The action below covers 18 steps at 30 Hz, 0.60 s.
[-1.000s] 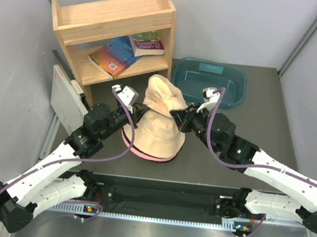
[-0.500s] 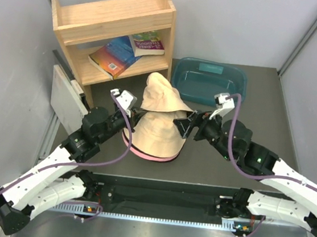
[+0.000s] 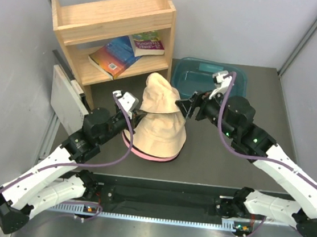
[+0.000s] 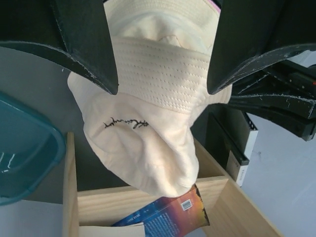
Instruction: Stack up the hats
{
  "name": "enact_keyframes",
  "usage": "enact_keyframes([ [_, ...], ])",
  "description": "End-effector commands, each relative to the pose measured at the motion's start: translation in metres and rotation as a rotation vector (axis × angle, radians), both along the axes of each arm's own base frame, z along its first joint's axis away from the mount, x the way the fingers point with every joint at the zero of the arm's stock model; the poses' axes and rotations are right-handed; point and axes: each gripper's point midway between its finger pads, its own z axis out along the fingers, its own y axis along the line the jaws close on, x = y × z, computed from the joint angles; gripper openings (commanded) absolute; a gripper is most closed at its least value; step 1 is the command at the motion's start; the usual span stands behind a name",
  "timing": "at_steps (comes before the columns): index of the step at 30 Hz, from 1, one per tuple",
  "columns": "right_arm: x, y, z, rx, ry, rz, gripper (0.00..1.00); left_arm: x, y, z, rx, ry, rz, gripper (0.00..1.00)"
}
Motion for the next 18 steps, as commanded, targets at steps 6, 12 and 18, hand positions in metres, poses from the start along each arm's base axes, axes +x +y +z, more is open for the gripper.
enact_keyframes([
  [6,0.029,0.029,0.013,-0.075,-0.108,0.066,0.70,-0.004,0.004,-0.002,0.017,0.008,0.012,0.00],
  [12,0.030,0.029,0.003,-0.119,-0.092,0.069,0.11,-0.003,0.004,0.001,0.016,0.004,0.017,0.00],
  [18,0.016,0.015,0.014,-0.071,-0.116,0.058,0.00,-0.002,0.004,0.007,0.001,-0.010,0.022,0.00],
])
